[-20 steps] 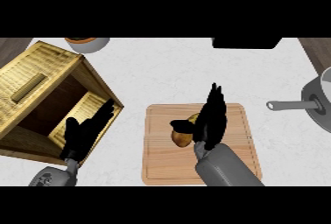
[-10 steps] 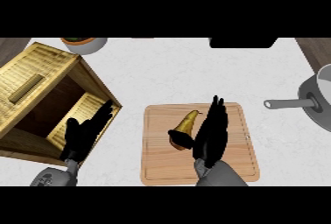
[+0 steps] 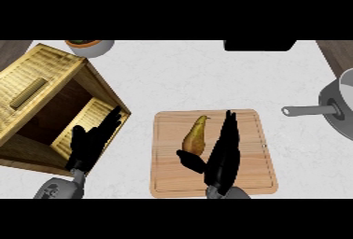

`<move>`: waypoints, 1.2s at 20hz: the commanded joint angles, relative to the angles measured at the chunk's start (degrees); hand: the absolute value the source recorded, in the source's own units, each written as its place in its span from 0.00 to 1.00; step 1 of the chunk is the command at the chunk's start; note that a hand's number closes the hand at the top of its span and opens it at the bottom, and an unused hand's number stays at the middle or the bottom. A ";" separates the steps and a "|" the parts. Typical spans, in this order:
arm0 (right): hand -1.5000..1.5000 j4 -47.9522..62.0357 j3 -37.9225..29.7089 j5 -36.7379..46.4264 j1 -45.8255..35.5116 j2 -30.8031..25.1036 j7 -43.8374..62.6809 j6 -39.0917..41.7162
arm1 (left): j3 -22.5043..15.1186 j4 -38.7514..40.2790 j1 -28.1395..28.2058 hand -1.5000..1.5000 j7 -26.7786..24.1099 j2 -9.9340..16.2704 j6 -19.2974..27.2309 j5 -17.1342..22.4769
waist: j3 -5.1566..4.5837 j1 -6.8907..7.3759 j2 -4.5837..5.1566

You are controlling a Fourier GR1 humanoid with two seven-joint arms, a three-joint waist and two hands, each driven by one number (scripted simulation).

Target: Pick the pear from the cutting board and place it in the pot

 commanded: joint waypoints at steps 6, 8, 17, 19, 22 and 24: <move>0.00 1.43 -1.65 -11.11 1.02 0.32 -3.73 -14.49 | 1.73 -0.26 -0.75 0.50 1.46 0.05 -1.40 -0.07 | 0.02 0.12 0.11; 0.00 7.63 -0.81 -15.26 -0.84 0.32 -5.75 -19.80 | 1.78 -0.05 -0.02 0.50 0.31 -0.01 -2.13 -0.41 | 0.04 0.52 0.20; 1.00 19.18 4.91 -27.92 0.12 0.15 -23.84 -19.57 | 2.66 0.19 -2.63 0.50 2.94 -2.39 -0.20 -2.18 | 0.02 0.08 0.20; 1.00 20.49 4.09 -41.84 -2.58 -0.81 -33.87 -24.94 | 4.23 1.78 -0.58 0.50 -1.52 -0.87 -4.34 -1.36 | 0.08 0.53 0.34; 1.00 17.72 4.17 -47.45 -2.03 -1.59 -40.24 -25.84 | 2.72 1.70 0.78 0.50 -1.65 -2.83 -3.20 -2.93 | 0.12 0.60 0.36; 1.00 21.92 5.60 -50.59 -3.91 0.29 -43.39 -29.94 | 1.15 -1.43 2.40 0.50 -0.26 -3.84 -1.47 -4.41 | 0.16 1.17 0.41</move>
